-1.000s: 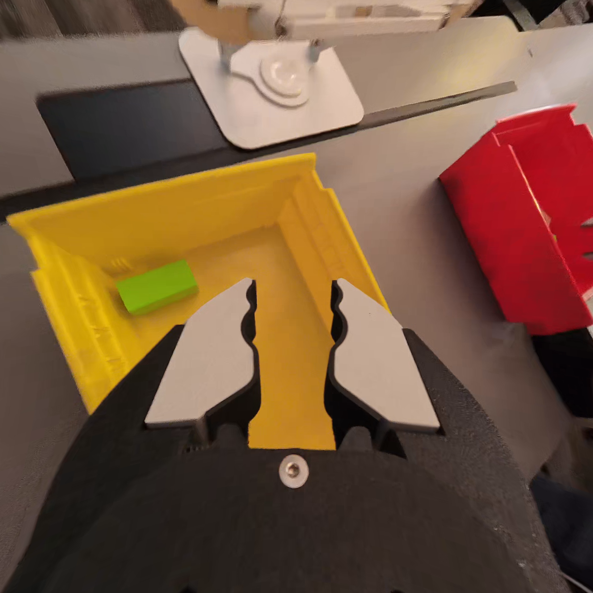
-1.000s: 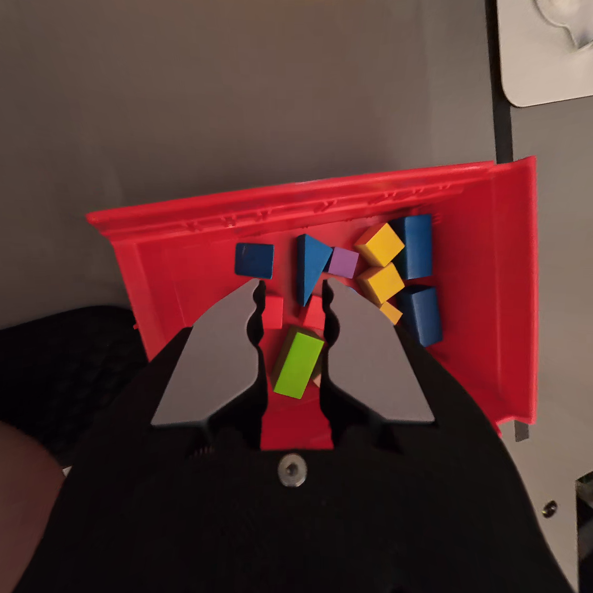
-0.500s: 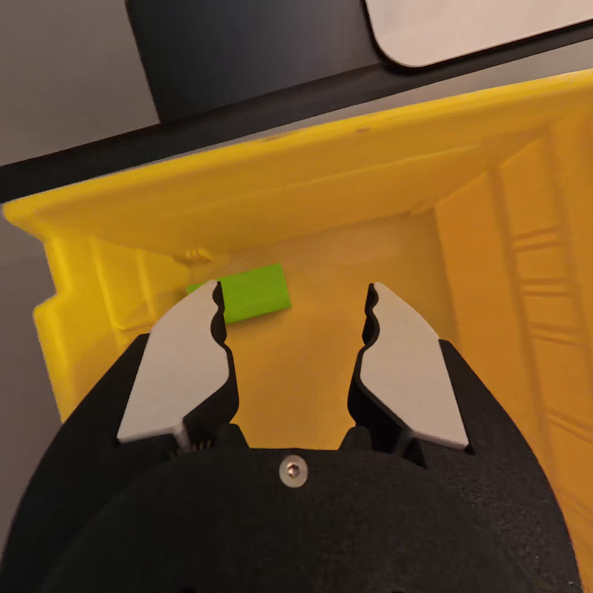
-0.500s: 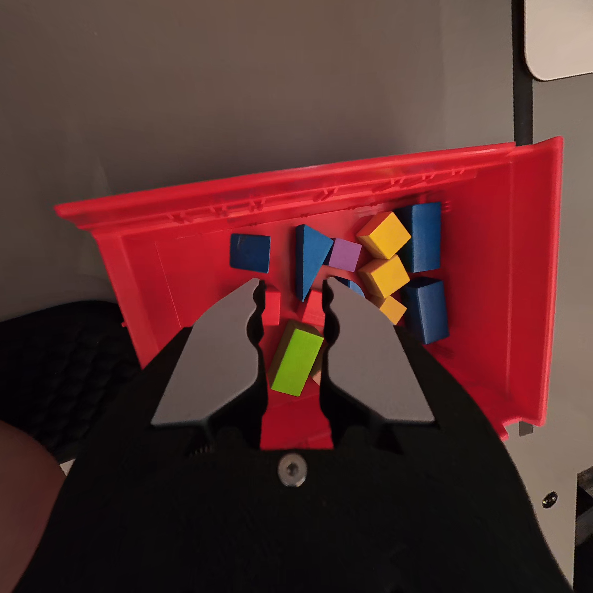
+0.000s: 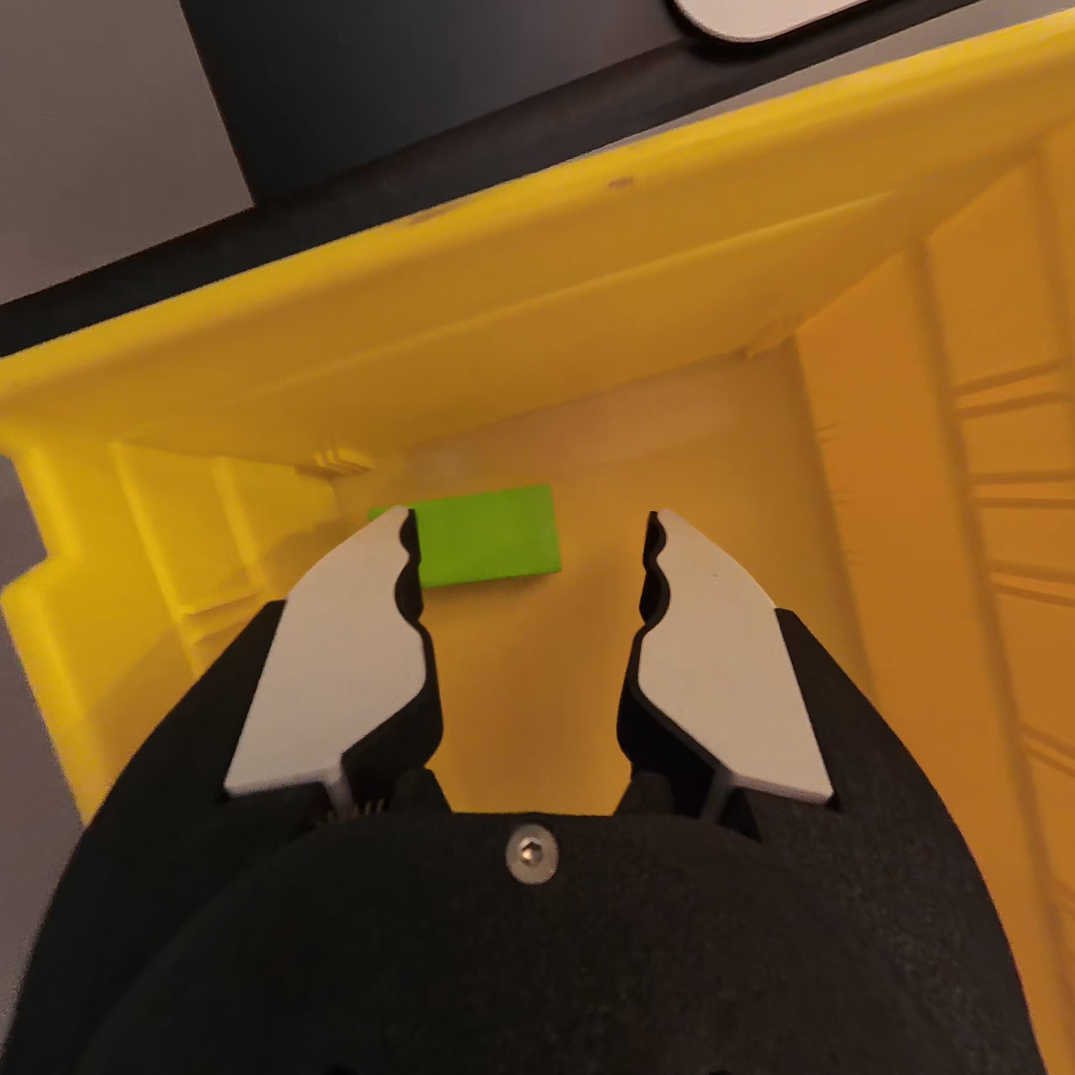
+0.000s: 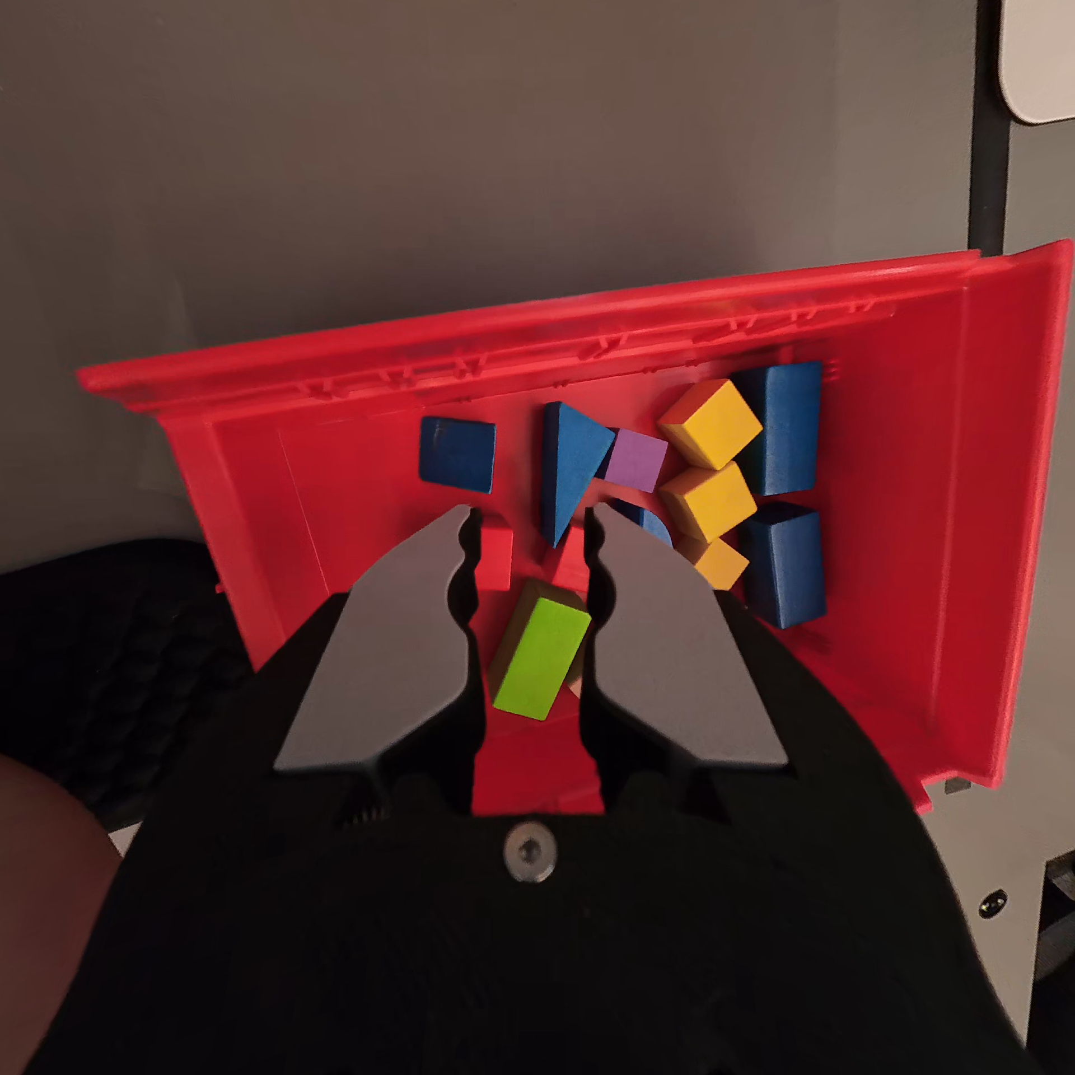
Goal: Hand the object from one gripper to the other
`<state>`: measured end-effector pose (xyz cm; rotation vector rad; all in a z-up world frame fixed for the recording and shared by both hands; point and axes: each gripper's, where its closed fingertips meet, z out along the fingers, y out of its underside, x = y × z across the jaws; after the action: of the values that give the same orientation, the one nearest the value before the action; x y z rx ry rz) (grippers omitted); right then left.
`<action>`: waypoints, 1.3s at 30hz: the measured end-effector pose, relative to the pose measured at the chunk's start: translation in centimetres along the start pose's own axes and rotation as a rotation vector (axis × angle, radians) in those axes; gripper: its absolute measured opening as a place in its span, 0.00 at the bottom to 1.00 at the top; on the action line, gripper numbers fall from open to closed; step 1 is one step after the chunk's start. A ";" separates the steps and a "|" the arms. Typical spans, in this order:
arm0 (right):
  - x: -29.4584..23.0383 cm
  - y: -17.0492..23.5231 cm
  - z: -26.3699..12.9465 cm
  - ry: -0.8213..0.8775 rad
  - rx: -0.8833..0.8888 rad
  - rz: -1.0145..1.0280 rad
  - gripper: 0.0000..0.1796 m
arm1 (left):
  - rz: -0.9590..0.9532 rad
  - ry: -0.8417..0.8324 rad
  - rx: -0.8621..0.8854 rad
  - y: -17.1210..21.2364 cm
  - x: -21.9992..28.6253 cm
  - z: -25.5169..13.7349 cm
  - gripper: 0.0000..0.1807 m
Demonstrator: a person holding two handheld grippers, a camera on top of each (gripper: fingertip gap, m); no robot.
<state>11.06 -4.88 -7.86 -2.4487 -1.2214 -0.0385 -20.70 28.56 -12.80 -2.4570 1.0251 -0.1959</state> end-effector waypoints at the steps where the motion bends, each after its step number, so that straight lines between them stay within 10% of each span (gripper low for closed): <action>1: 0.0 0.0 0.0 0.000 -0.001 0.000 0.20 | -0.014 0.002 0.007 -0.1 0.0 -0.1 0.37; 8: -0.1 0.1 0.3 -0.008 -0.016 -0.003 0.20 | -0.072 -0.051 -0.050 1.0 -1.7 1.3 0.48; 28: 1.5 -1.3 0.2 0.094 0.022 -0.046 0.19 | 0.019 0.000 -0.023 0.3 -0.4 -1.4 0.39; 39: 0.4 -15.8 -3.9 0.369 0.483 -0.302 0.23 | 0.374 0.869 0.271 -1.2 16.6 -17.2 0.39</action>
<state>-0.31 2.50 1.19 -1.7399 -1.2450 -0.2391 -13.31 11.38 2.17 -1.8699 1.6334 -1.2520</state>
